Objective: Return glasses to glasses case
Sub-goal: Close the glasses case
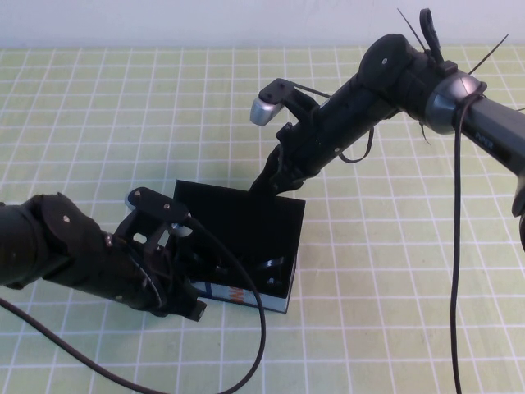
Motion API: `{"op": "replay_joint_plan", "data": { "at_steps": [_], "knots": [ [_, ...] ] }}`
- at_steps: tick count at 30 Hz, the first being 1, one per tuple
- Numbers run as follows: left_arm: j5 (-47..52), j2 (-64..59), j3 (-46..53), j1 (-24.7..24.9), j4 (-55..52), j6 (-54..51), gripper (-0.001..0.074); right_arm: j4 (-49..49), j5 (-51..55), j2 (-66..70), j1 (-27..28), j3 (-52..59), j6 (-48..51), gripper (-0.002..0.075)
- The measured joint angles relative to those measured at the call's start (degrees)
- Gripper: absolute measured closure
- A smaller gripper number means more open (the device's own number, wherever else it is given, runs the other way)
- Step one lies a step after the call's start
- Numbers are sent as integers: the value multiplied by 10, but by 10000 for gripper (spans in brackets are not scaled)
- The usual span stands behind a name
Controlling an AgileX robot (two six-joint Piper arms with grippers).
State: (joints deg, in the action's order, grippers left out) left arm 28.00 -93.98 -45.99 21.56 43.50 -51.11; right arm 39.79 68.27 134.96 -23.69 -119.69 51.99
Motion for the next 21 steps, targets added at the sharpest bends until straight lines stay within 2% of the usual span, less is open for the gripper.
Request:
{"op": "replay_joint_plan", "data": {
  "at_steps": [13,21],
  "knots": [
    [-1,0,0,0,1,-3,738,30,10,-16,-25,4,6,743],
    [34,16,-23,0,-40,-5,738,35,11,-56,-41,76,-2,743]
  ]
}}
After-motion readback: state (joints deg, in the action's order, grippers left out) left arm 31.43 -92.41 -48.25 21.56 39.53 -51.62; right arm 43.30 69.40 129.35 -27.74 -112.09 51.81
